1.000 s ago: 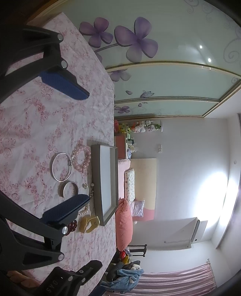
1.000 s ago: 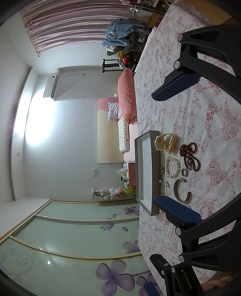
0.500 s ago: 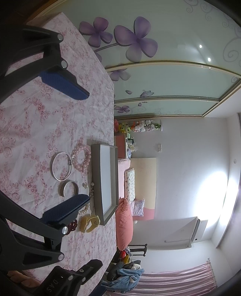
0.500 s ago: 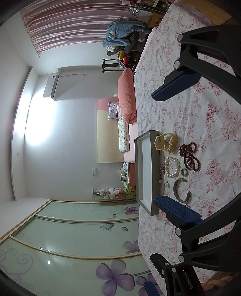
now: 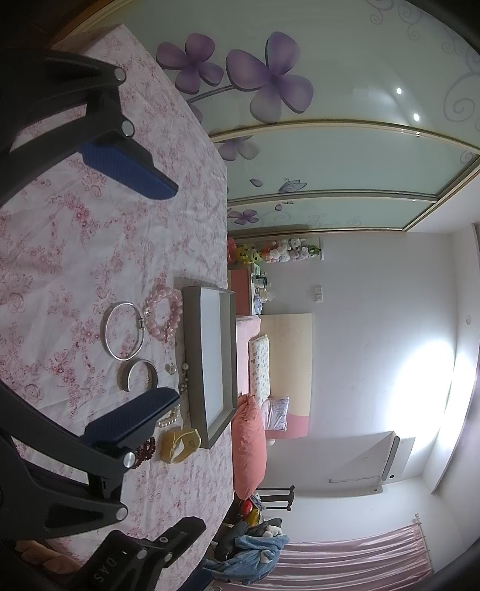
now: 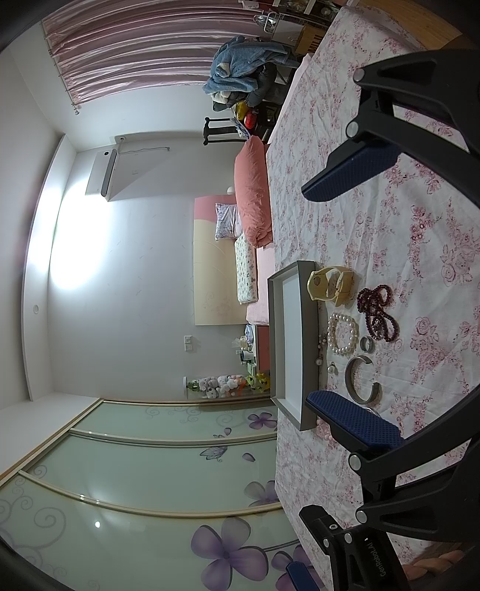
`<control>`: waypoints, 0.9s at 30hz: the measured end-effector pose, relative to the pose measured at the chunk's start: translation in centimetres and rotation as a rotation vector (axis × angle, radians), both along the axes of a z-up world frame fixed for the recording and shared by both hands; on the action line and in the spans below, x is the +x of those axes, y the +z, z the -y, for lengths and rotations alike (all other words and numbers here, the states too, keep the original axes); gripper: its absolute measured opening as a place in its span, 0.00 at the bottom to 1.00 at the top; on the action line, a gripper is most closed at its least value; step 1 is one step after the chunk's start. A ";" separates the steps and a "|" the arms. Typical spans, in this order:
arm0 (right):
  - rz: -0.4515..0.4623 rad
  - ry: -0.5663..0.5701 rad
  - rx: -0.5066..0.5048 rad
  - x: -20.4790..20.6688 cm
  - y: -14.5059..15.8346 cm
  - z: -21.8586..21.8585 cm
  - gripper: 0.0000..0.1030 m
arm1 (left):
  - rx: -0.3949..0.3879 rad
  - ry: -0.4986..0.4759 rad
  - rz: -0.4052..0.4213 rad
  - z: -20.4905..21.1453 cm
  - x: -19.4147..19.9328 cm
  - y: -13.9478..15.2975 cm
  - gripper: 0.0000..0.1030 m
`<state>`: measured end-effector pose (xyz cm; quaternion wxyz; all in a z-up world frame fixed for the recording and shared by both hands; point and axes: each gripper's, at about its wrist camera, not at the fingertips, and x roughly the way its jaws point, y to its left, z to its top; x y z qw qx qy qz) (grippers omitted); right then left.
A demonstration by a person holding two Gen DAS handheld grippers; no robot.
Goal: Organize jewelry
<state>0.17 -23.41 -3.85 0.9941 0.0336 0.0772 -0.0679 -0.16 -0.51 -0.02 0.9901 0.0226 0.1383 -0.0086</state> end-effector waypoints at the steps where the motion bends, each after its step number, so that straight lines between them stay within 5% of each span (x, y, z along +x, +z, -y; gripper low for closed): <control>1: 0.000 0.000 0.000 0.0 0.0 0.0 0.98 | 0.000 -0.001 -0.001 0.0 0.0 0.0 0.96; 6: -0.013 -0.002 0.005 0.0 -0.1 0.0 0.98 | 0.011 -0.037 -0.056 0.5 0.6 -0.4 0.96; 16: -0.079 -0.013 0.039 2.2 -1.0 1.4 0.98 | 0.027 -0.161 -0.362 1.6 7.8 -3.5 0.96; 22: -0.136 -0.017 0.082 3.6 -1.7 2.3 0.98 | 0.039 -0.158 -0.534 2.6 12.3 -6.2 0.96; 27: -0.158 -0.025 0.085 4.3 -1.9 2.7 0.98 | 0.073 -0.139 -0.597 3.2 14.2 -7.9 0.96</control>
